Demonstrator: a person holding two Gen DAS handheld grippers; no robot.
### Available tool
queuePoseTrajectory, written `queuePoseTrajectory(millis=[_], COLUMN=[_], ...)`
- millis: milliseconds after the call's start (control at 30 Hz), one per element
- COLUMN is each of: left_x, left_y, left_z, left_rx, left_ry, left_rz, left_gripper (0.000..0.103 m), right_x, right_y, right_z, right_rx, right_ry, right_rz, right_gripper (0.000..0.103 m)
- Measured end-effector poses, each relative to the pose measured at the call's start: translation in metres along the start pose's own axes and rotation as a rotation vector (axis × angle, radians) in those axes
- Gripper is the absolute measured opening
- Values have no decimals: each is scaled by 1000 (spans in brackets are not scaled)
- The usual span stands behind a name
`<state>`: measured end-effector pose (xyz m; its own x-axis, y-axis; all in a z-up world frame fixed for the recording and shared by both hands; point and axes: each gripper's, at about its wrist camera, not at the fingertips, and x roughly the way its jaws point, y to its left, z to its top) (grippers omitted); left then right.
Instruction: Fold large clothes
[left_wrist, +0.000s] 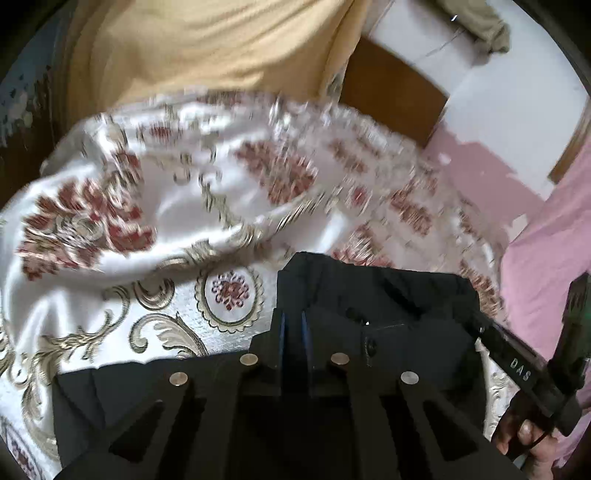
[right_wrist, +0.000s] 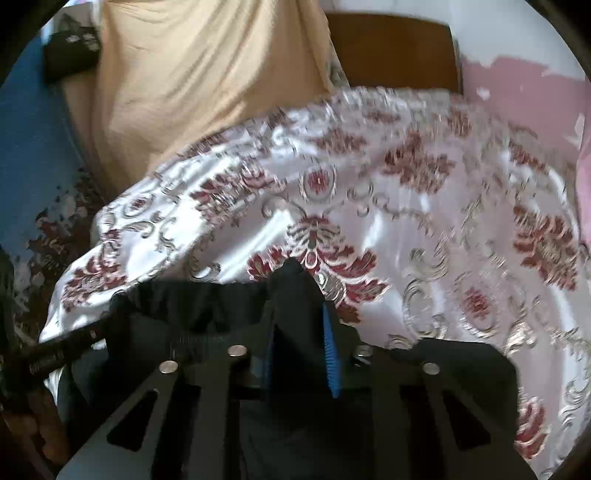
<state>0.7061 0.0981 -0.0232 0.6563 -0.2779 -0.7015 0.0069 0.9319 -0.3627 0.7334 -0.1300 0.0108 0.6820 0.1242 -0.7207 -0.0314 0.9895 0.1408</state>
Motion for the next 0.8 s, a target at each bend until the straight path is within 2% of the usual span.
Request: queuePoseTrajectory(millis=[200,367,467,633,800], left_x=[-86,-154,-188,-230,-243], left_y=[-30,-59,-65,-60,-62], left_z=[-19,-57,-88,-142,-185], left_rx=[98,207,219,175,182], left_ry=[-133,-211,-237,-275,-290], left_rz=[-1,30,33,-8,-13], left_gripper=[7,6,6,6,5], right_x=[-78,-143,-182,-234,-260], right_y=[-13,-25,-32,-40,-47], right_z=[-8,-26,-47,-96,-150], right_rx=[-71,-112,-122,-155,-185], right_ry=[-91,-147,-177,-228,-253], right_rz=[42,64,93,103,84], right_gripper=[14,12,11,9,9])
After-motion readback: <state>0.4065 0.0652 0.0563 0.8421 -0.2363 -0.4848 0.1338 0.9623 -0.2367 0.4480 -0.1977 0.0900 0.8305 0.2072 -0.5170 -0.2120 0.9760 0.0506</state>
